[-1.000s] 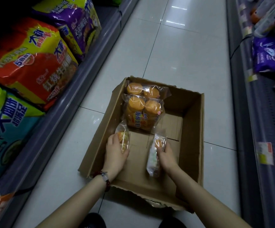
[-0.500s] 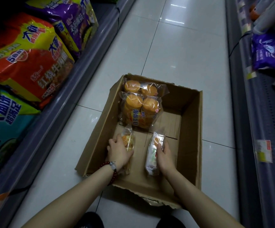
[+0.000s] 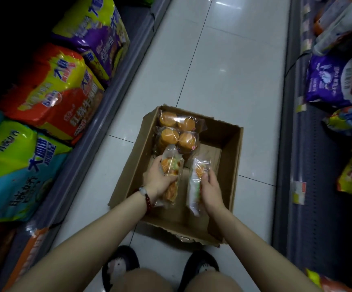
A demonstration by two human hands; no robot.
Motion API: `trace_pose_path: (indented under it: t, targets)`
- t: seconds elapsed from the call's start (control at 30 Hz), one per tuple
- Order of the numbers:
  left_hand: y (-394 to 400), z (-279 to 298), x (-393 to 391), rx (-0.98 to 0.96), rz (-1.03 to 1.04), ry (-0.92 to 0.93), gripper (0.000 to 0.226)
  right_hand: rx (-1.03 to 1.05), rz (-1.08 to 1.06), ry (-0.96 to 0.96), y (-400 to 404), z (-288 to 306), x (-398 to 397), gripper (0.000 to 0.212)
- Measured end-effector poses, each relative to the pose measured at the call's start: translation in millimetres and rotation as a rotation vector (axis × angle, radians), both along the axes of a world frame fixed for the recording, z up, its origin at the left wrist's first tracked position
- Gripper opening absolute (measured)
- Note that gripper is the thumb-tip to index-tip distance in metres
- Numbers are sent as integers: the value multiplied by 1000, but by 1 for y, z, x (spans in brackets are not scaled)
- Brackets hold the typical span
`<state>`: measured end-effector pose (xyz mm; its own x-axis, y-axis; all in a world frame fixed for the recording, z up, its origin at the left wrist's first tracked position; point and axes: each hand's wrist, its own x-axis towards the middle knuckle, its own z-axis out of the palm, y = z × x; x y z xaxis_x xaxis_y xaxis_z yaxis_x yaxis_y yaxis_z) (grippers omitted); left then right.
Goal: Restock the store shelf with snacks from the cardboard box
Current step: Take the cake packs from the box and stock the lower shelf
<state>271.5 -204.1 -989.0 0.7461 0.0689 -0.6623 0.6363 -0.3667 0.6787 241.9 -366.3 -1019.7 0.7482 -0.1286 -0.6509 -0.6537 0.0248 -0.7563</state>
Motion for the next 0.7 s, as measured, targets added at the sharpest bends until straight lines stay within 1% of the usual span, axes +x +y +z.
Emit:
trace_pose_path:
  t: [0.1, 0.2, 0.37, 0.53, 0.6, 0.63, 0.67, 0.7]
  targets:
    - [5, 73, 3, -87, 66, 36, 64, 33, -2, 22, 4, 75, 4, 38]
    - [9, 148, 3, -139, 96, 34, 61, 80, 13, 31, 14, 152, 10, 35]
    - [26, 280, 8, -134, 183, -14, 58, 76, 103, -16, 34, 282, 34, 36]
    - [54, 405, 20, -99, 290, -83, 69, 51, 252, -96, 59, 419, 65, 50]
    - [66, 451, 25, -89, 339, -131, 81, 54, 291, -108, 72, 469, 77, 49]
    - [72, 476, 27, -86, 353, -153, 84, 66, 305, -120, 78, 494, 82, 48]
    - [76, 497, 28, -91, 366, -173, 80, 75, 317, -145, 85, 515, 86, 45]
    - [82, 522, 29, -95, 392, -196, 70, 80, 339, -178, 91, 539, 91, 40]
